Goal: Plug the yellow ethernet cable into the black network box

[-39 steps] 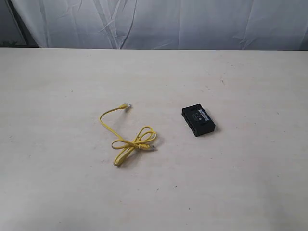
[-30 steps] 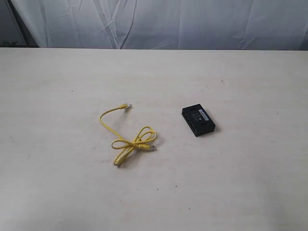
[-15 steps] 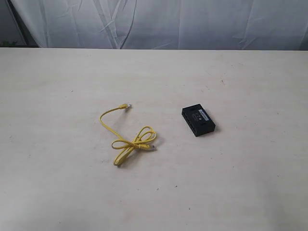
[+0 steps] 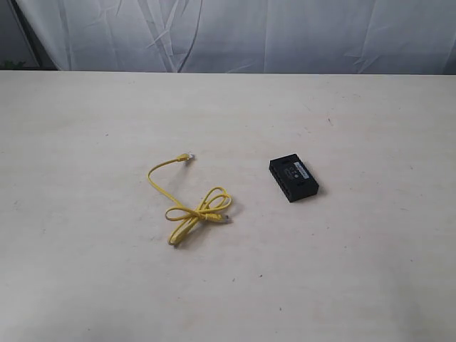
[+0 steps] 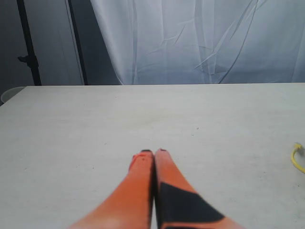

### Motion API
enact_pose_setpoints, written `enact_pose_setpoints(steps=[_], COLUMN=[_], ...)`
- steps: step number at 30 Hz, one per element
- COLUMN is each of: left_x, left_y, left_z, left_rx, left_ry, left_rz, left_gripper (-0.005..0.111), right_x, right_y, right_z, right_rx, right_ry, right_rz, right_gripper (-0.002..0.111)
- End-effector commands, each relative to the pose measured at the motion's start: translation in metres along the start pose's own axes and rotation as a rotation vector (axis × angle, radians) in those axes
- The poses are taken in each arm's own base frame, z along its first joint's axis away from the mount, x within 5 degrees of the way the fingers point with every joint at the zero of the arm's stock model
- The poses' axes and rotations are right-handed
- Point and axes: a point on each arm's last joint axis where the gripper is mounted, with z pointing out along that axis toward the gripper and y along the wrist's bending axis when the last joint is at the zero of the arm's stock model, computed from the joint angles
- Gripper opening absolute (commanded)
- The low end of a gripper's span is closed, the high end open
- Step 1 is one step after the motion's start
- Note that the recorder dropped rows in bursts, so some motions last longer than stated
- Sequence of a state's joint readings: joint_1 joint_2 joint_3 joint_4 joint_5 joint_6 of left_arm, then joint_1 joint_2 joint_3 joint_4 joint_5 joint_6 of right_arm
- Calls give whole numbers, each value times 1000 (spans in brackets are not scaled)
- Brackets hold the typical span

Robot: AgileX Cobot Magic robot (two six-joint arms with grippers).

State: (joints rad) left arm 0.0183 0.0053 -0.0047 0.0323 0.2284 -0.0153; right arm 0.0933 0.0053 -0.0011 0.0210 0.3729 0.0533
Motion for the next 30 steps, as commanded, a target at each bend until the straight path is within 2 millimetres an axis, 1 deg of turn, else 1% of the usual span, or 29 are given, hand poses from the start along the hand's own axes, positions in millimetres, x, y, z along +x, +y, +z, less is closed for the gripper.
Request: enact_pose_setpoints(steps=[1, 17, 19, 20, 21, 22, 25, 27, 30], left_x=[0, 0, 0, 0, 0, 0, 0, 0, 0], left_y=[0, 0, 0, 0, 0, 0, 0, 0, 0], left_z=[0, 0, 0, 0, 0, 0, 0, 0, 0], left_rx=[0, 0, 0, 0, 0, 0, 0, 0, 0], left_ry=[-12, -12, -12, -12, -12, -12, -12, -12, -12], left_rz=[-5, -5, -5, -5, -5, -5, -5, -5, -5], left_gripper=[0, 0, 0, 0, 0, 0, 0, 0, 0], right_x=[-1, -1, -6, -14, -17, -27, -44, -51, -57], right_y=[0, 0, 0, 1, 1, 1, 2, 3, 3], right_z=[0, 0, 0, -1, -2, -4, -12, -17, -21], right_rx=[-2, -2, -5, -9, -11, -16, -27, -32, -36], right_ry=[-16, -20, -74, -157, -196, -306, -514, -608, -687], right_rz=[-4, -4, -4, -4, -4, -4, -4, -4, -4], right_gripper=[-1, -1, -1, -1, -1, -1, -1, -1, -1])
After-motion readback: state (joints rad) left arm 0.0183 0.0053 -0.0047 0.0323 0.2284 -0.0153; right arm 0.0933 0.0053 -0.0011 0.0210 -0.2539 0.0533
